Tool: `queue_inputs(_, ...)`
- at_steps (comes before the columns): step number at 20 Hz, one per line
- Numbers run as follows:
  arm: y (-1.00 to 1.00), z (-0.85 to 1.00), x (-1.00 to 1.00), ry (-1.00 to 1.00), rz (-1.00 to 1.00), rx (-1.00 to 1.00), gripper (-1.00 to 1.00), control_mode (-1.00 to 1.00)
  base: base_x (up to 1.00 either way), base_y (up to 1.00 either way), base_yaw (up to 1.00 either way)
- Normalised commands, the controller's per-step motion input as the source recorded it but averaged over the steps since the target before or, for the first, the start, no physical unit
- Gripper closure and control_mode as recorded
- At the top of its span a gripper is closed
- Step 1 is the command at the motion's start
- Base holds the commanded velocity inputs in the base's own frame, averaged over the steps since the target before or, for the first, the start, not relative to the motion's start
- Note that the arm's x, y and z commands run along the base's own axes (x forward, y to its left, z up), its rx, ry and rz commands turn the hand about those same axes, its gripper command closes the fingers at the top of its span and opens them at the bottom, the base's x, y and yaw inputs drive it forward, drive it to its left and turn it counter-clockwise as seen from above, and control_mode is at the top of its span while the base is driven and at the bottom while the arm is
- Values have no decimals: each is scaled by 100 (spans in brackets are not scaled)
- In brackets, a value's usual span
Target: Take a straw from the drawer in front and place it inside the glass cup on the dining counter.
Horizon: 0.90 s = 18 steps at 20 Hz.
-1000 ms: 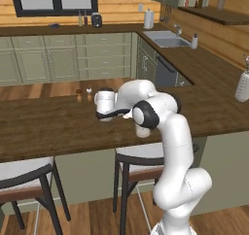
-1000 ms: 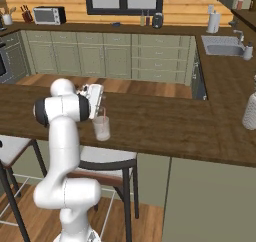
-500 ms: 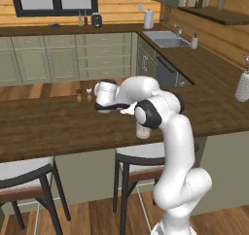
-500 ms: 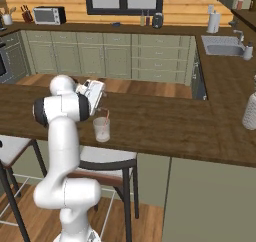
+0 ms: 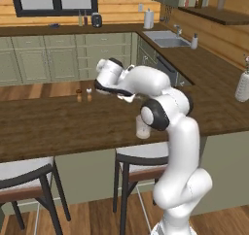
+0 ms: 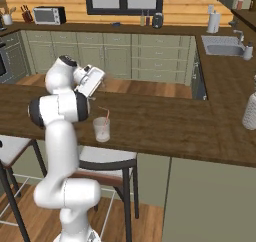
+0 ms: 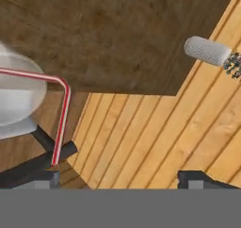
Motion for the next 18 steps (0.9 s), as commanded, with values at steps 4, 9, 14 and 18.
queue_inputs(4,-35,93,-100,-27,0,33,-100,-100,0,0,0)
queue_inputs(9,-58,84,-100,-37,0,39,-100,-100,0,0,0)
queue_inputs(14,-61,47,-100,-35,0,36,-100,-100,0,0,0)
queue_inputs(18,-57,10,-100,-23,0,32,-100,-100,0,0,0)
